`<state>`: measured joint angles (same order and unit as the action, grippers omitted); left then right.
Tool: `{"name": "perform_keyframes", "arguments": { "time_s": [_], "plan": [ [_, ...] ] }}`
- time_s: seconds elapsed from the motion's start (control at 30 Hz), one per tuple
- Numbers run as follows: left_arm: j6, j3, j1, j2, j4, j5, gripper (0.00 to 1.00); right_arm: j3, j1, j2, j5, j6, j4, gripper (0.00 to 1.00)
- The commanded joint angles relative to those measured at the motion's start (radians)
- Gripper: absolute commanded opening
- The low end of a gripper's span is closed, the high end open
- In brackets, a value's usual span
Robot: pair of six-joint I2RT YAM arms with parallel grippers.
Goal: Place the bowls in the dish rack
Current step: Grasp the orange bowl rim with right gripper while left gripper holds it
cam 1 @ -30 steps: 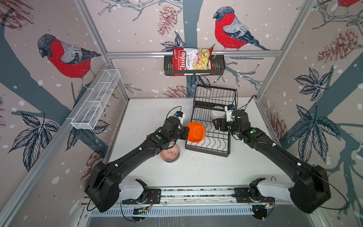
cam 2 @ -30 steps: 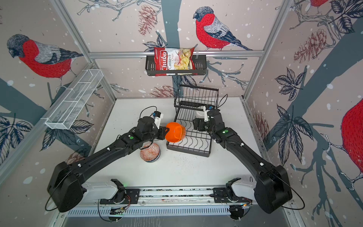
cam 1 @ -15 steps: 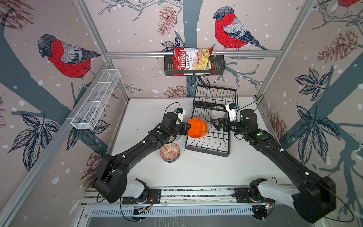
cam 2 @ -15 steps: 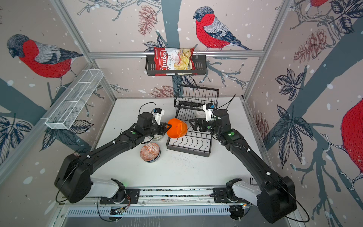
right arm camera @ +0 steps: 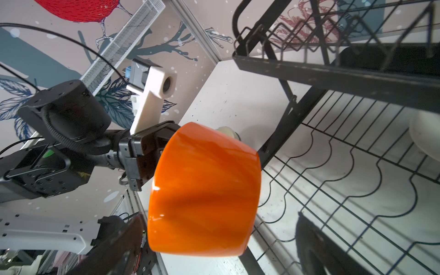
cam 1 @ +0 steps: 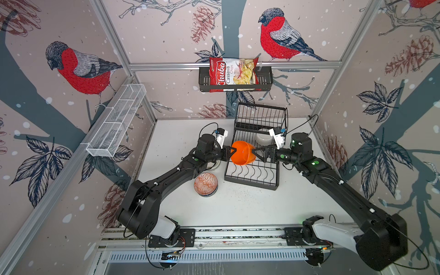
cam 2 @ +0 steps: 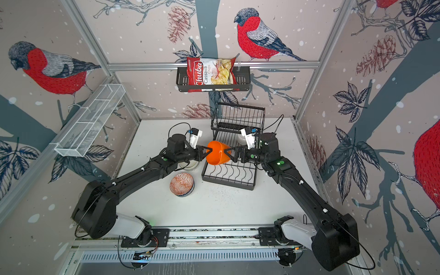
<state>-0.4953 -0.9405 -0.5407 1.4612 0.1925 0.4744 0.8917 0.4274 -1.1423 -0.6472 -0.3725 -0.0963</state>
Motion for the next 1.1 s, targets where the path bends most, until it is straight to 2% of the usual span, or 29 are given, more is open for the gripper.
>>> {"name": "perform_keyframes", "arguments": {
  "time_s": [0.0,0.33,0.77,1.07],
  "plan": [
    [-0.011,-0.013,0.004,0.005,0.089,0.039,0.00,-0.003,0.009,0.012,-0.051,-0.010,0.048,0.99],
    [-0.027,-0.017,0.006,0.012,0.128,0.085,0.00,-0.007,0.036,0.000,-0.014,-0.034,0.066,0.99],
    [-0.023,-0.007,0.007,0.008,0.130,0.079,0.00,0.004,0.066,-0.024,0.005,-0.069,0.095,1.00],
    [-0.019,-0.006,0.007,0.008,0.129,0.068,0.00,0.006,0.081,-0.040,0.024,-0.086,0.100,0.96]
  ]
}}
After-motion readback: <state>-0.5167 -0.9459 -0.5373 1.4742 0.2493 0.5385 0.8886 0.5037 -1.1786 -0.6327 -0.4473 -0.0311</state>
